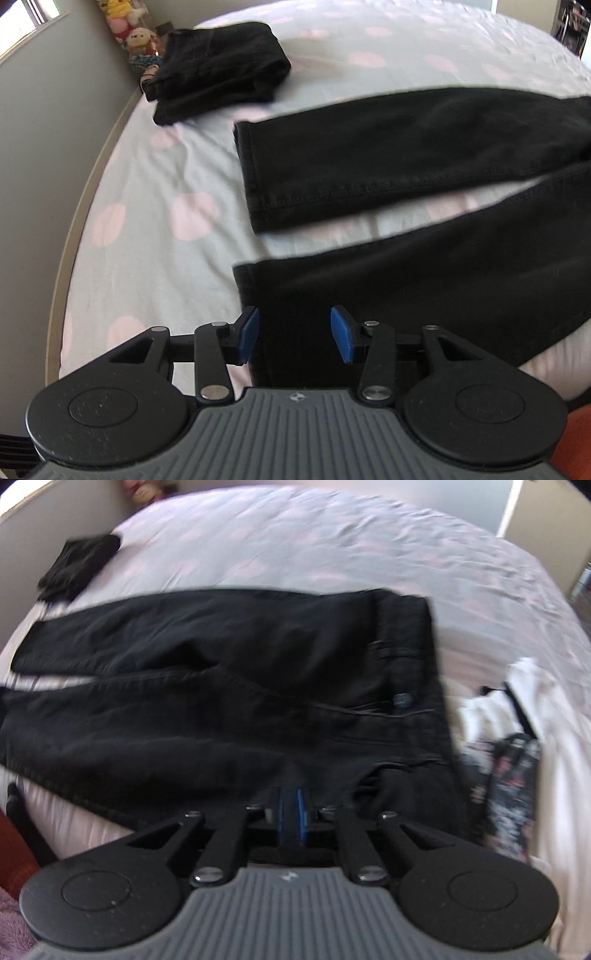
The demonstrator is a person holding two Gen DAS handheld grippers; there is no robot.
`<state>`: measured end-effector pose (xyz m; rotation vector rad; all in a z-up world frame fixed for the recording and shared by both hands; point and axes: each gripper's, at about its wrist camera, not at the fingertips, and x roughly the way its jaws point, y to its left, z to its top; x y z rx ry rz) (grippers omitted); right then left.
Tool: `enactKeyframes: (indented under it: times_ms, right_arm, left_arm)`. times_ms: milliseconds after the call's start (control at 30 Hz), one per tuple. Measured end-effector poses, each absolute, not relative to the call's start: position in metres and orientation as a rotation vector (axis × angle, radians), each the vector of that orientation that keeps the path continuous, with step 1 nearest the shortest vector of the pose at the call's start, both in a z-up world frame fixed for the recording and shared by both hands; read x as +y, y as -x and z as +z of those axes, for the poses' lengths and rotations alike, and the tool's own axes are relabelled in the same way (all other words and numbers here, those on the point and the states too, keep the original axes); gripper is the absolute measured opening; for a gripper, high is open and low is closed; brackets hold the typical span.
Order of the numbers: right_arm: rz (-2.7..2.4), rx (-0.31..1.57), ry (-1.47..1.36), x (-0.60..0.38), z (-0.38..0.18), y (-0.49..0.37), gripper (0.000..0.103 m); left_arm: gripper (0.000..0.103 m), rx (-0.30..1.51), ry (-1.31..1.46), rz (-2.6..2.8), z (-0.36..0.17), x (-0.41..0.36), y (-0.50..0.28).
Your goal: Fold clothes
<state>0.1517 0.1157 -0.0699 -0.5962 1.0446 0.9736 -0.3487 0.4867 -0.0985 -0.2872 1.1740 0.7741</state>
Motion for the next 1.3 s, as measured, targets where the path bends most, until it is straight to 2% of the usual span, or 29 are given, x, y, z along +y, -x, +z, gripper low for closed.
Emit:
enactKeyframes:
  times_ms: [200,400,467,533,567,667,733,833,967,1067,1133,1167,1300]
  right_arm:
    - [0.898,1.183,0.707,0.136,-0.124,-0.154,0.011]
    - [0.843,1.303,0.664,0.124,-0.153,-0.165,0.011]
    - [0.864,1.297,0.647,0.127,-0.145,-0.165,0.017]
    - [0.914,1.266,0.606,0.132,-0.127,-0.167,0.039]
    - [0.943,1.244,0.584,0.135,-0.117,-0.169,0.041]
    - [0.974,1.126,0.537,0.147,-0.087,-0.186,0.043]
    - [0.961,1.043,0.508,0.153,-0.073,-0.203,0.051]
    - [0.886,0.967,0.450,0.166,-0.059,-0.237,0.051]
    - [0.789,0.928,0.339,0.174,-0.058,-0.296,0.052]
    - [0.746,0.938,0.241,0.181,-0.070,-0.337,0.057]
    - [0.721,0.945,0.185,0.187,-0.079,-0.359,0.067]
    - [0.714,0.955,0.170,0.191,-0.084,-0.368,0.069]
    - [0.702,0.988,0.105,0.204,-0.106,-0.394,0.068]
  left_arm:
    - [0.050,1.199,0.313,0.781,-0.120,0.487,0.352]
    - [0.051,1.132,0.293,0.814,-0.110,0.503,0.348]
    - [0.054,1.097,0.290,0.831,-0.103,0.512,0.344]
    - [0.060,1.055,0.289,0.841,-0.095,0.523,0.339]
    - [0.065,1.034,0.291,0.843,-0.092,0.529,0.336]
    - [0.068,0.988,0.310,0.855,-0.087,0.552,0.324]
    - [0.069,0.972,0.320,0.871,-0.089,0.569,0.313]
    - [0.069,0.956,0.339,0.916,-0.097,0.595,0.298]
    - [0.069,0.933,0.417,0.977,-0.113,0.631,0.286]
    - [0.069,0.917,0.491,1.013,-0.127,0.652,0.282]
    - [0.068,0.907,0.541,1.028,-0.136,0.664,0.280]
    - [0.065,0.903,0.565,1.033,-0.140,0.669,0.279]
    - [0.055,0.890,0.614,1.037,-0.154,0.679,0.275]
